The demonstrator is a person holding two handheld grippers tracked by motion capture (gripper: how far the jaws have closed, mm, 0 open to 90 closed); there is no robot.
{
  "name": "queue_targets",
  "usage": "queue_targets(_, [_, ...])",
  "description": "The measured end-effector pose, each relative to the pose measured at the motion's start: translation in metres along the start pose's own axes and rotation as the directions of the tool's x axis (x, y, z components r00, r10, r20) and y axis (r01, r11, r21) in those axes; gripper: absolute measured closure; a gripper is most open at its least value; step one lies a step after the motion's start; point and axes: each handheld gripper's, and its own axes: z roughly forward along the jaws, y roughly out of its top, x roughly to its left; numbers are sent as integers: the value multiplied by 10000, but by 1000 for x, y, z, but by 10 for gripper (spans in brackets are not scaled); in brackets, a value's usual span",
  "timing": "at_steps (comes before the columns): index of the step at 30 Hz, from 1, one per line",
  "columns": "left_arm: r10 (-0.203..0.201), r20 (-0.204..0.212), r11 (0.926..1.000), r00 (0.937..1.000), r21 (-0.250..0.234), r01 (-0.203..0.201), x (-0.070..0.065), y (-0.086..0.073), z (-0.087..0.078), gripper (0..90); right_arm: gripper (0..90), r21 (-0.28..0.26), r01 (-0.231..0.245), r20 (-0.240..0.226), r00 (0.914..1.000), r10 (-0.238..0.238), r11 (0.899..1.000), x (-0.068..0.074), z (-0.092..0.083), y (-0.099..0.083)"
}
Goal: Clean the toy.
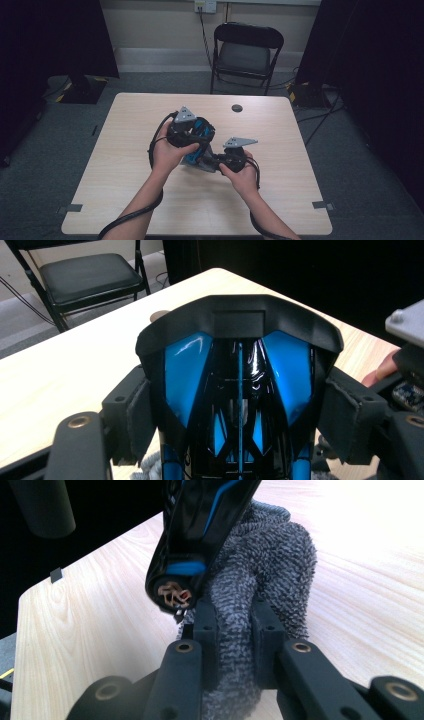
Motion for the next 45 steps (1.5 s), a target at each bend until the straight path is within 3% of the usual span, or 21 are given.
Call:
queue_targets(13, [23,-93,9998,10000,-210,-25,3,7,-8,255,773,650,459,36,9989,-462,9968,3,8,-9])
queue_targets(19, [-31,-191,9998,9998,-180,27,8,3,-14,255,772,655,410,420,9982,-438,9970,-5,-2,-8])
queue_targets(24, [-60,-110,9999,9999,-117,59,9,-3,-16,255,771,190,253,1237,9919,-275,9995,-23,-23,2])
queue_targets(30, [-86,-93,10000,9999,7,86,9,-11,-13,255,771,-330,177,1870,9823,-112,9993,-36,-48,22])
queue_targets(36, [-183,43,9998,9998,94,183,7,-20,-9,255,770,-812,131,2158,9764,47,9966,-40,-60,36])
queue_targets(45, [-101,199,9996,9998,260,96,3,-28,-1,255,770,-1326,72,2148,9764,217,9911,-38,-65,51])
